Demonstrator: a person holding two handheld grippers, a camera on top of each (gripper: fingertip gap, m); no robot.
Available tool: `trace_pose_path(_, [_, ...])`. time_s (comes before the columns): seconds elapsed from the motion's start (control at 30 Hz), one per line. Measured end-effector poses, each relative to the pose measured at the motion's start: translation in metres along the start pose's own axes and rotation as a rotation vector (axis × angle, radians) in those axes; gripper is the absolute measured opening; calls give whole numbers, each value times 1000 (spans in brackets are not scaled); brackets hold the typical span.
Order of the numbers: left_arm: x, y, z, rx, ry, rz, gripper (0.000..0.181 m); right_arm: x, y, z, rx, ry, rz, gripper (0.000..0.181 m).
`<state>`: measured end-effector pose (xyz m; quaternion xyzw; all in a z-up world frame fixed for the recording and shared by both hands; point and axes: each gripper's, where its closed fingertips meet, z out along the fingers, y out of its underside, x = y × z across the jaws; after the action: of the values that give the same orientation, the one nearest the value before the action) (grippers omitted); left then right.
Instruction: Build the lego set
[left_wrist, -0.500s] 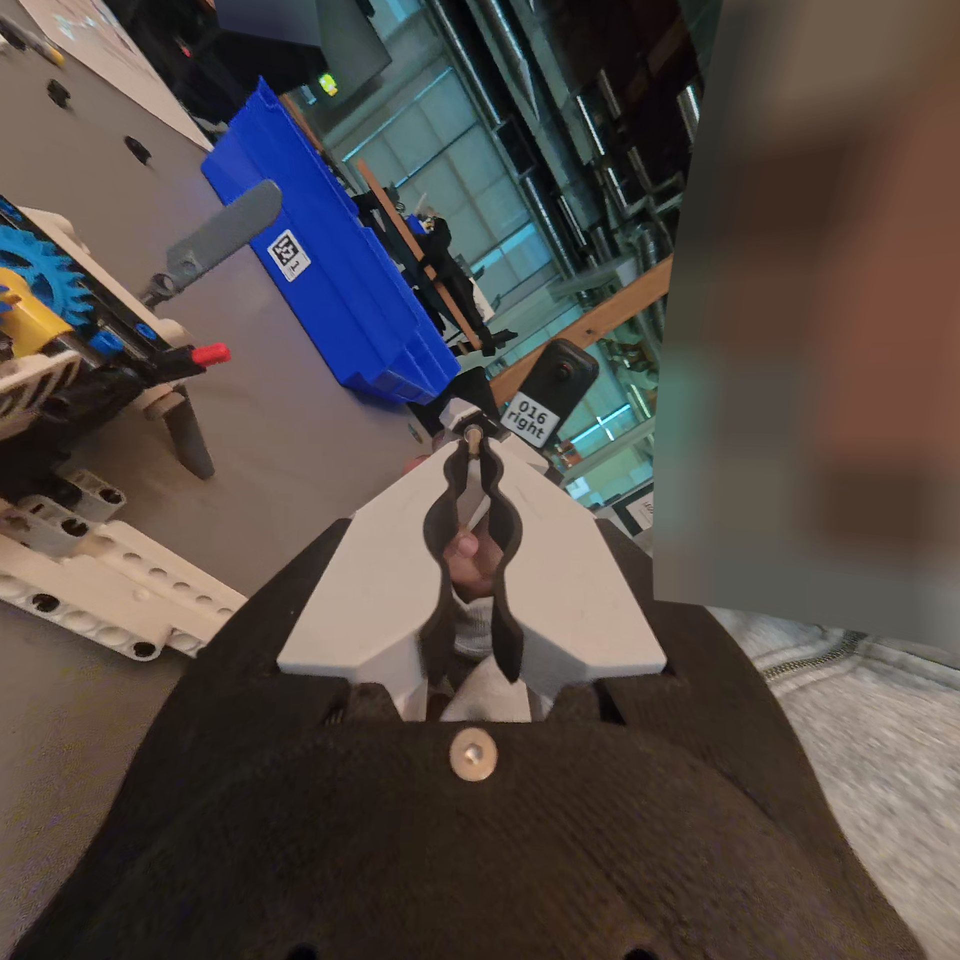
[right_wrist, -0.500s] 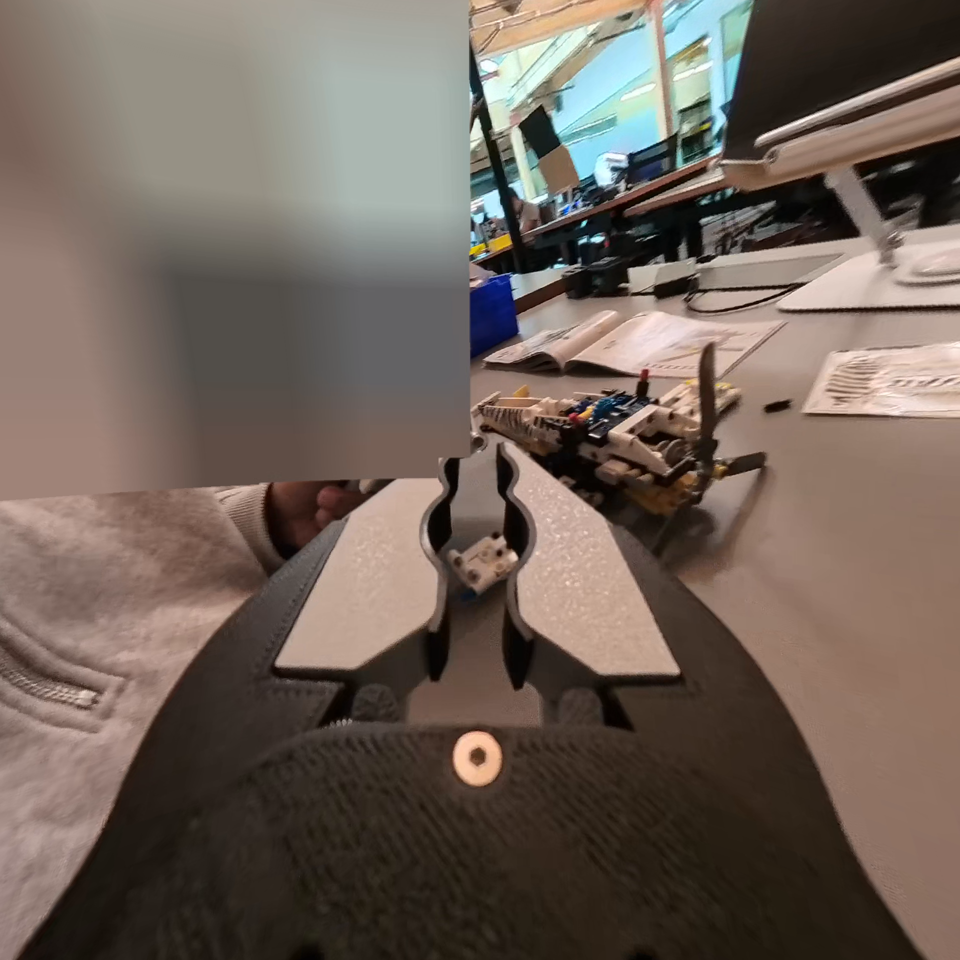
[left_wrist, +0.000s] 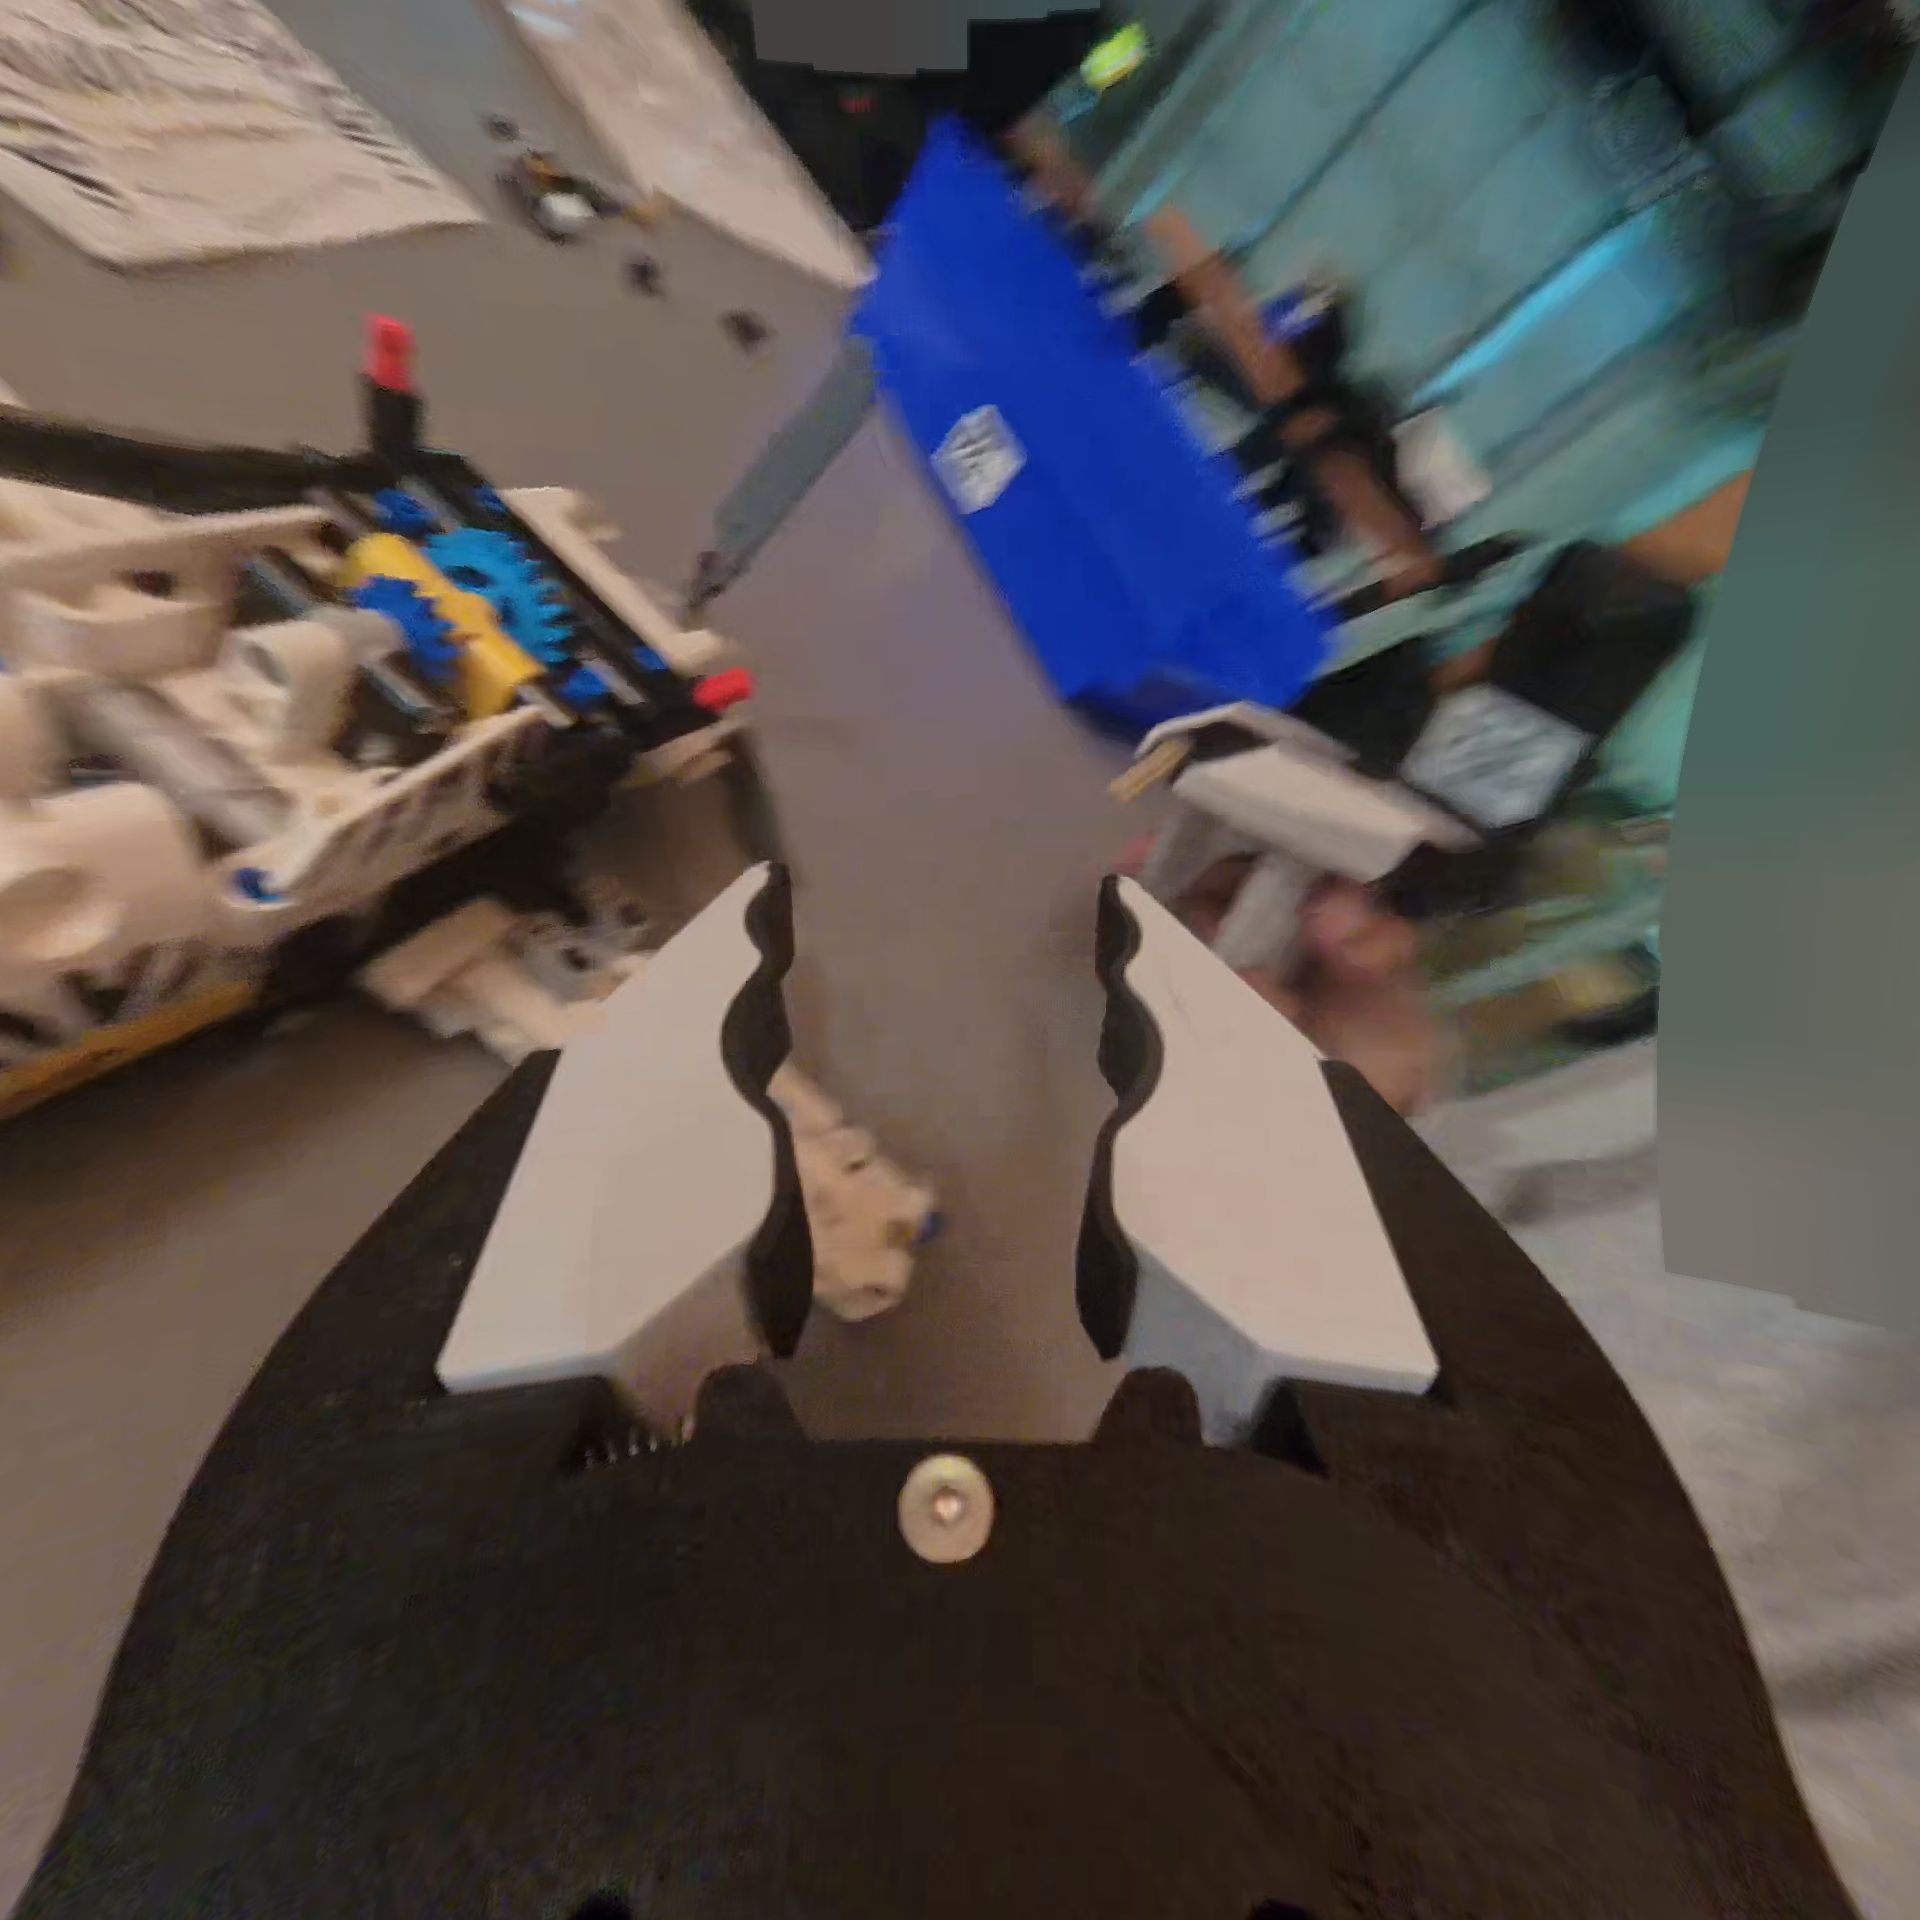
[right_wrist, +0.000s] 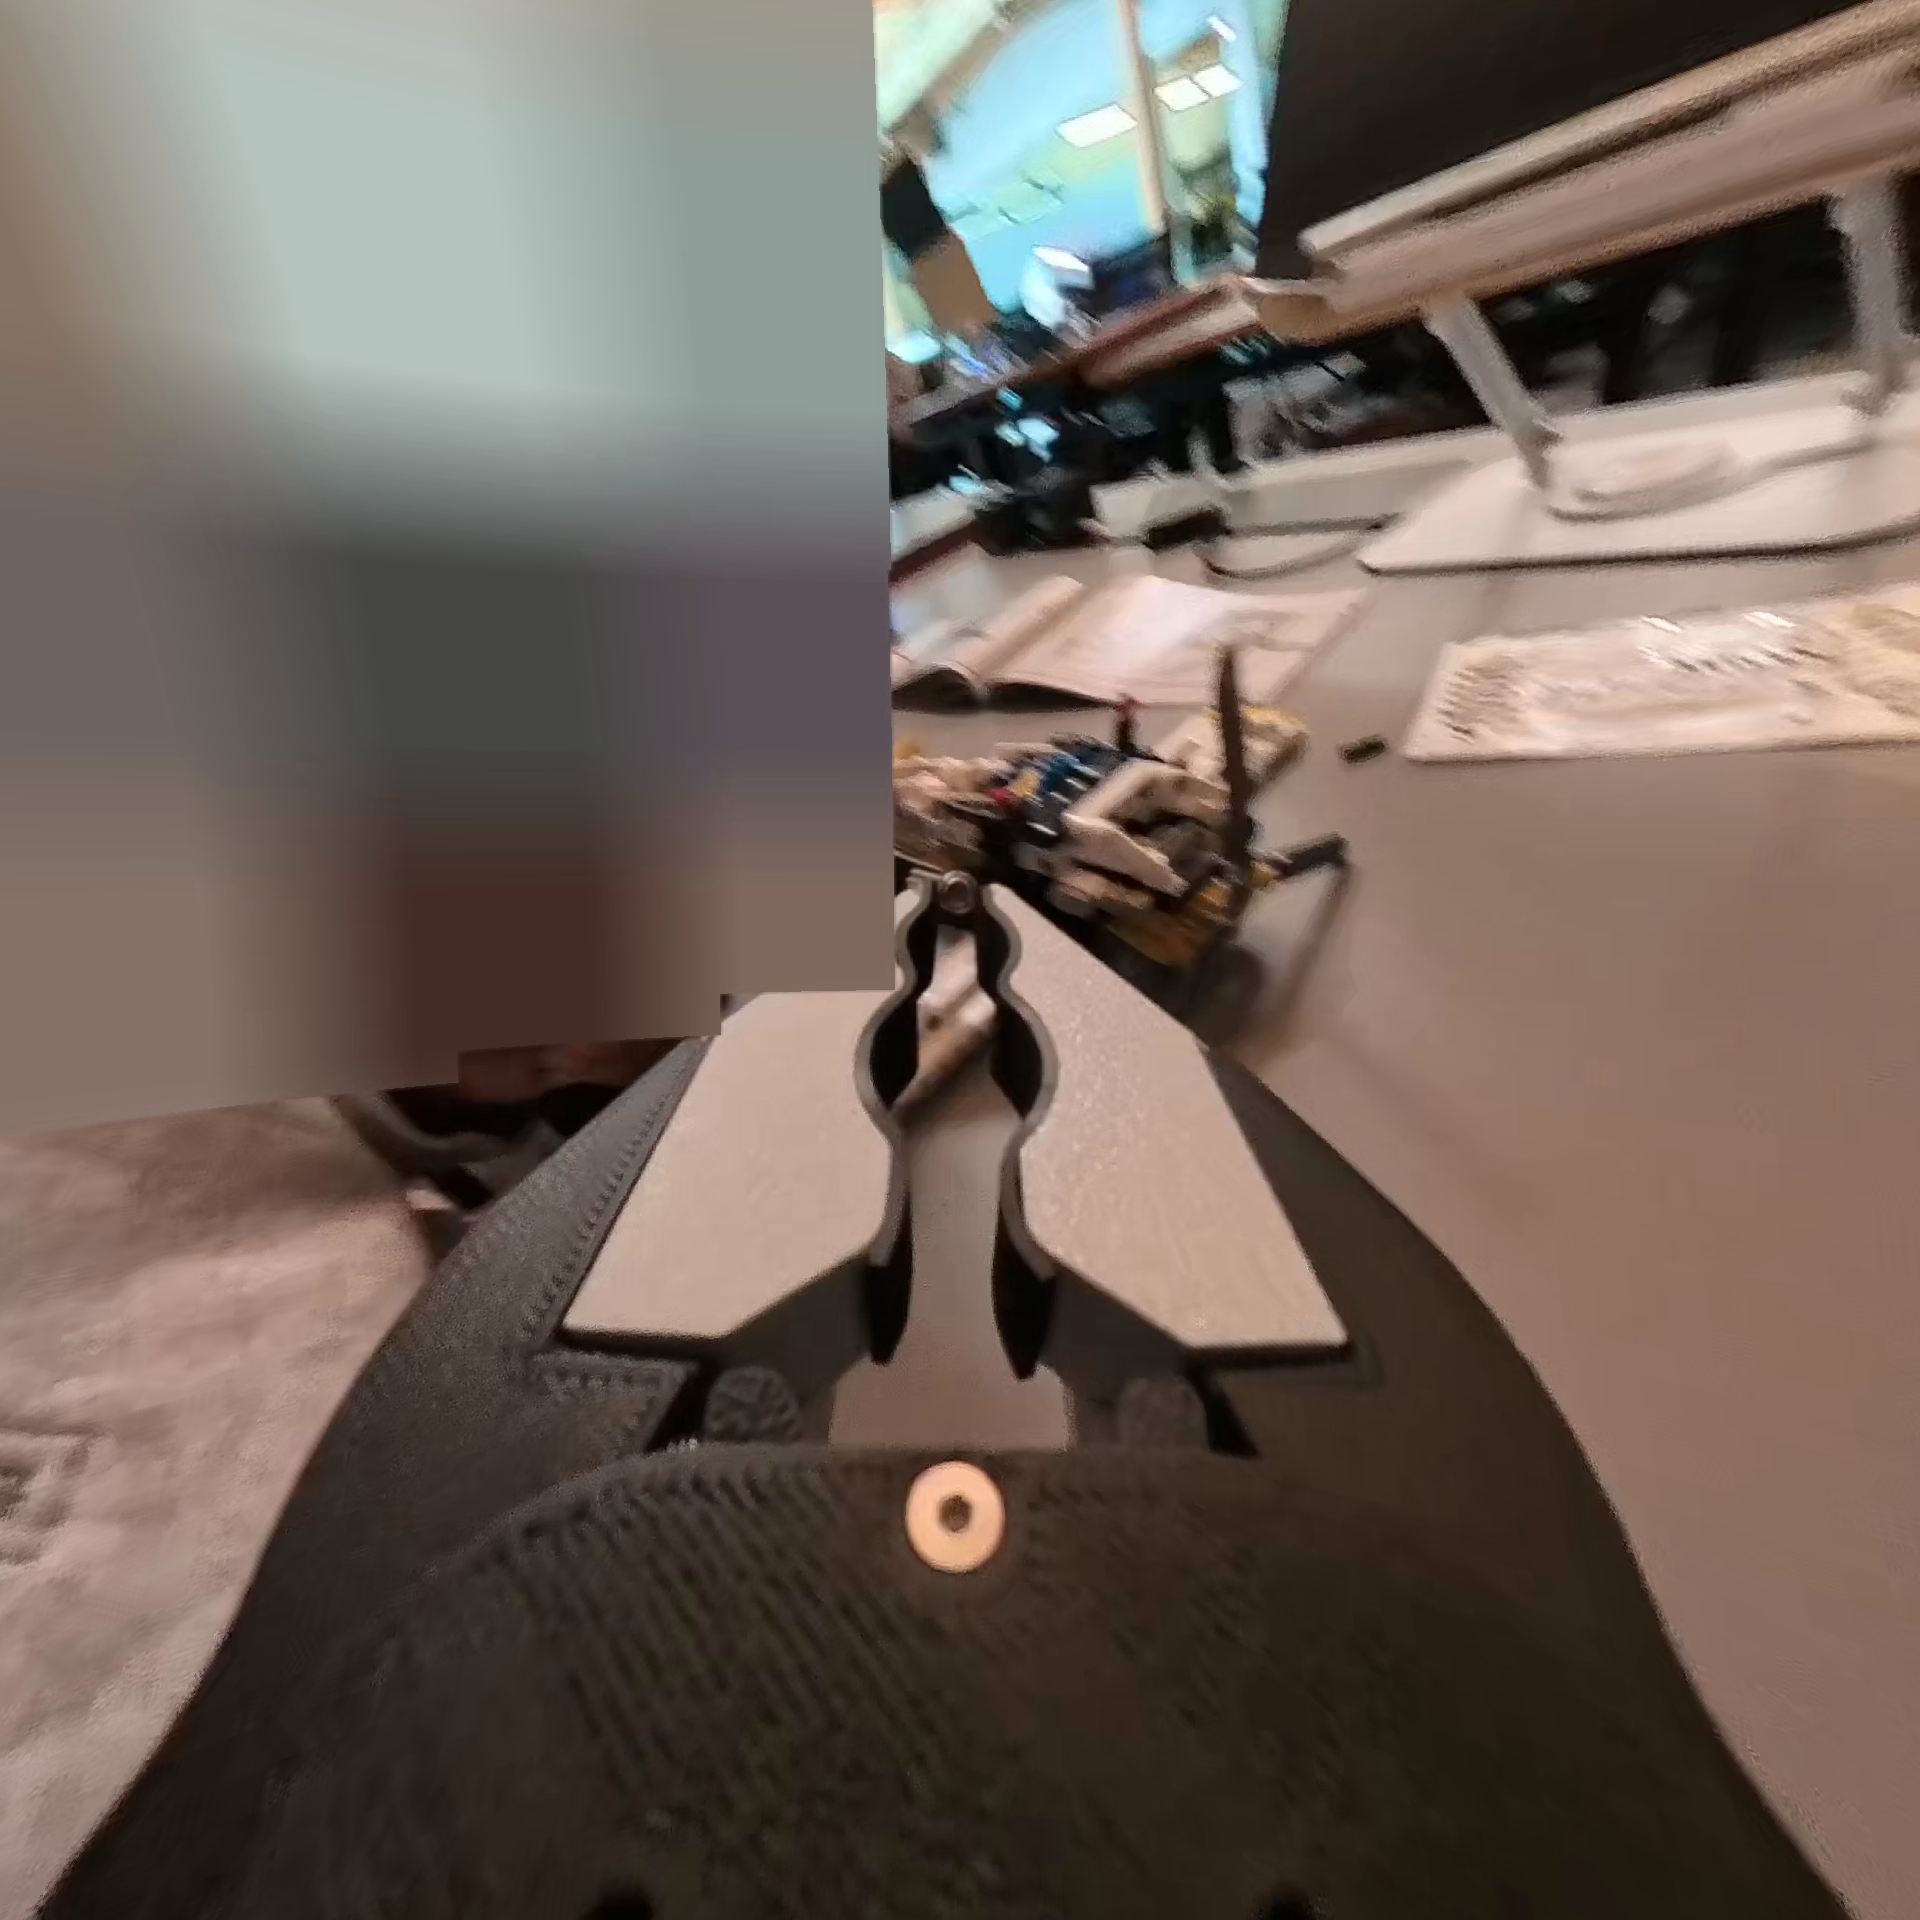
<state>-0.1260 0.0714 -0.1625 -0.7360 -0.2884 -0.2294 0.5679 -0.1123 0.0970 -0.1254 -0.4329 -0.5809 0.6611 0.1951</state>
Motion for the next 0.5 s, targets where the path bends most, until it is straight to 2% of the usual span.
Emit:
trace_pose_path(0.03, [-14, 3, -1, -26, -142, 85, 61, 10, 5, -1, -40, 62, -6, 4])
trace_pose_path(0.1, [-32, -4, -8, -5, -374, 233, 63, 22, 11, -4, -93, 133, -32, 4])
trace_pose_path(0.17, [-40, -9, -15, 17, -516, 324, 64, 24, 11, -5, -93, 150, -35, 4])
trace_pose_path(0.33, [-63, 13, -9, -112, -673, 298, 87, 28, 12, -9, -97, 163, 0, 4])
trace_pose_path(0.4, [-70, 12, -13, -122, -736, 297, 84, 26, 10, -10, -94, 151, 22, 4])
trace_pose_path(0.5, [-80, 22, -20, -216, -797, 274, 91, 23, 7, -14, -73, 123, 42, 5])
